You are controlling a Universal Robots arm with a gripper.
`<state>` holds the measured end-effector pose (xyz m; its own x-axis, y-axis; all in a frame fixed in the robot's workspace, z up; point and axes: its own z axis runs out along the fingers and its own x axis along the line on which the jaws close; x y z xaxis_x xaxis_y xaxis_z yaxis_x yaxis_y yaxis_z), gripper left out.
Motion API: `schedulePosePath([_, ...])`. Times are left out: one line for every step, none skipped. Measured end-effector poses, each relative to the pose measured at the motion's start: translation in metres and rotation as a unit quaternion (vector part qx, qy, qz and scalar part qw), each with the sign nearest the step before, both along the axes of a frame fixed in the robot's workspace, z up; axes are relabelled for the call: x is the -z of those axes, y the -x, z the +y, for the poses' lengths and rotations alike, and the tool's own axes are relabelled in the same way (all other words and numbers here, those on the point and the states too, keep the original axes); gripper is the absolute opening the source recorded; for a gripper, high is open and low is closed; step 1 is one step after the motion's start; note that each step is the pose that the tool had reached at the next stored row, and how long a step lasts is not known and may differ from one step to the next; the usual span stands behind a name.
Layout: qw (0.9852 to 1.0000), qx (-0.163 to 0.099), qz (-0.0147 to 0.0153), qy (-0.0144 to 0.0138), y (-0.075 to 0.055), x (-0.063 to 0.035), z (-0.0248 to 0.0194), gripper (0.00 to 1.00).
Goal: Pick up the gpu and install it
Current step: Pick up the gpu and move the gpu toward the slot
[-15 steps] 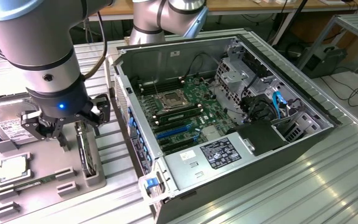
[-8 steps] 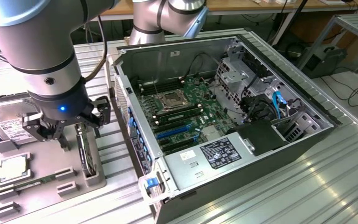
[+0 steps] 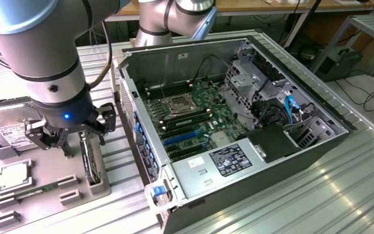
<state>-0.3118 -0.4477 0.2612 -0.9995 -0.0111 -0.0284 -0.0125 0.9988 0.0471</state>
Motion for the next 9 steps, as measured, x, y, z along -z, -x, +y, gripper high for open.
schedulePosePath([1.0, 0.0, 0.0, 0.0, 0.0, 0.0008, 0.0, 0.72])
schedulePosePath([1.0, 0.0, 0.0, 0.0, 0.0, 0.0015, 0.0, 0.72])
schedulePosePath([1.0, 0.0, 0.0, 0.0, 0.0, 0.0022, 0.0, 0.72])
schedulePosePath([1.0, 0.0, 0.0, 0.0, 0.0, 0.0029, 0.0, 0.72])
schedulePosePath([1.0, 0.0, 0.0, 0.0, 0.0, 0.0038, 0.0, 0.72])
schedulePosePath([1.0, 0.0, 0.0, 0.0, 0.0, 0.0046, 0.0, 0.72])
schedulePosePath([1.0, 0.0, 0.0, 0.0, 0.0, 0.0058, 0.0, 0.72])
schedulePosePath([1.0, 0.0, 0.0, 0.0, 0.0, 0.0073, 0.0, 0.72])
schedulePosePath([1.0, 0.0, 0.0, 0.0, 0.0, 0.008, 0.0, 0.72])
